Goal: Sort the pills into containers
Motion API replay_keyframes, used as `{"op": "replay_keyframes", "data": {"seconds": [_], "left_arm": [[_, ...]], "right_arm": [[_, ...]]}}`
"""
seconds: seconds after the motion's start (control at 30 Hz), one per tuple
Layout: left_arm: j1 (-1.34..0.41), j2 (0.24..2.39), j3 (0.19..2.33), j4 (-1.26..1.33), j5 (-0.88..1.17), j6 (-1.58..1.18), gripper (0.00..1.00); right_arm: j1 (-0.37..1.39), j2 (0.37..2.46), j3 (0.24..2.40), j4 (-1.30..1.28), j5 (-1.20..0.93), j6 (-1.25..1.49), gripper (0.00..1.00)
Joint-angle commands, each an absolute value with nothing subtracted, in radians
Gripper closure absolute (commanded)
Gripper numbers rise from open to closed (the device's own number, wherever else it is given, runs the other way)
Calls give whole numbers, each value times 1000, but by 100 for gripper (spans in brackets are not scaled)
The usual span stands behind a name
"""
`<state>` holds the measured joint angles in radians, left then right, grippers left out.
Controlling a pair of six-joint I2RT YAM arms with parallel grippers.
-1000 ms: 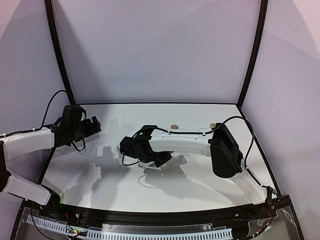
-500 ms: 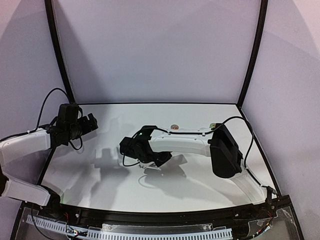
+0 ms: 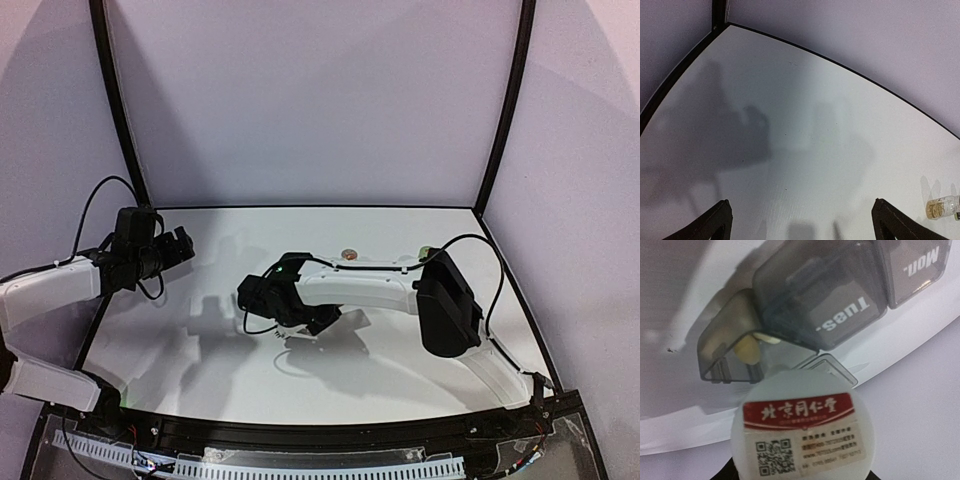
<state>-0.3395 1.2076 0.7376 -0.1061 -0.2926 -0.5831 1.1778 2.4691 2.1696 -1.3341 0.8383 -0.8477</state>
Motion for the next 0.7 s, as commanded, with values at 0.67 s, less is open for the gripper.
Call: {"op": "replay_keyframes", "data": {"seconds": [0.67], "left_arm": [[-332,1218,821,-183,-250,-587,1]], "right_arm": [[1146,2350,2020,-1241,743,-693,100]]}}
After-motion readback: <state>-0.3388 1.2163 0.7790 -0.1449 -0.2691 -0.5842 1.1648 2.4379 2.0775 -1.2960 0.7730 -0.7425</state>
